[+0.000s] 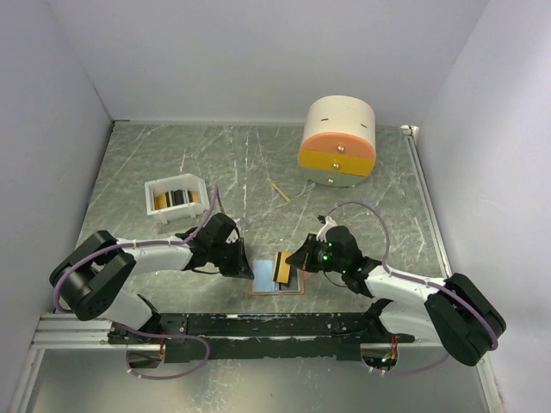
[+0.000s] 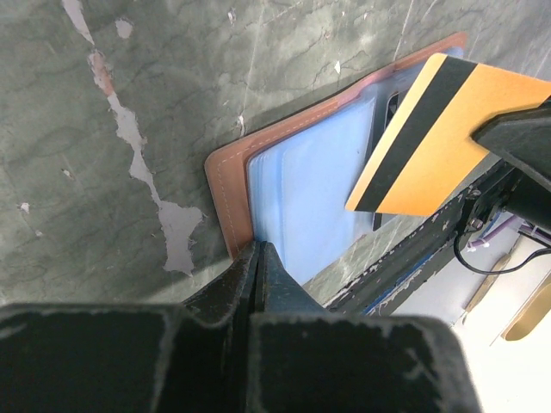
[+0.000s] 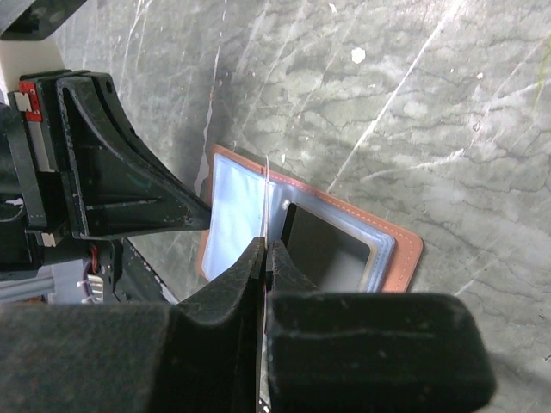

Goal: Put the credit cards into the card holder
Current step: Insert the credit card into the card holder.

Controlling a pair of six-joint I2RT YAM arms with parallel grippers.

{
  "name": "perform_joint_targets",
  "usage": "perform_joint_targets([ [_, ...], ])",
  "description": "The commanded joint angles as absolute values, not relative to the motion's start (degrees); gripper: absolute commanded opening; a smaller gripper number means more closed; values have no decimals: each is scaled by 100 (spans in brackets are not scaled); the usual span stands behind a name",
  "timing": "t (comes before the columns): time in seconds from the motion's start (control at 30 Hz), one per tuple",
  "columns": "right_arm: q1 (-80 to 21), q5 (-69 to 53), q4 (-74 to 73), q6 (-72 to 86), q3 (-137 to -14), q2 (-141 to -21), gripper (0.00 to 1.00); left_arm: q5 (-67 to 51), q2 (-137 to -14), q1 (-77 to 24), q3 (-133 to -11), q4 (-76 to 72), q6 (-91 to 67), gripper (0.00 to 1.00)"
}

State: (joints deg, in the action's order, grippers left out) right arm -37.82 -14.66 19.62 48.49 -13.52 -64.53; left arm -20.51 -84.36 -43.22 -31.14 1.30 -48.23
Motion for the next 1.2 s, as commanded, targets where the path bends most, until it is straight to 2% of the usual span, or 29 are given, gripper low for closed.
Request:
perform_joint_targets([
  [0.0, -3755, -1604, 2269, 4980, -1127, -6464, 0, -1608, -8457, -4336, -3119, 359, -4683, 7],
  [0.73, -3834, -1892, 3524, 5590, -823, -7104, 0, -1622, -8527, -4385, -3171, 258, -4766, 7],
  [1.03, -3788, -1287, 1845, 5234, -1041, -5895, 0, -1529, -8540, -4386, -3199, 424, -4696, 7],
  [1.17, -3771, -1162, 1655, 5332, -1024, -5425, 0, -1487, -8475, -4390, -3179, 472, -4693, 7],
])
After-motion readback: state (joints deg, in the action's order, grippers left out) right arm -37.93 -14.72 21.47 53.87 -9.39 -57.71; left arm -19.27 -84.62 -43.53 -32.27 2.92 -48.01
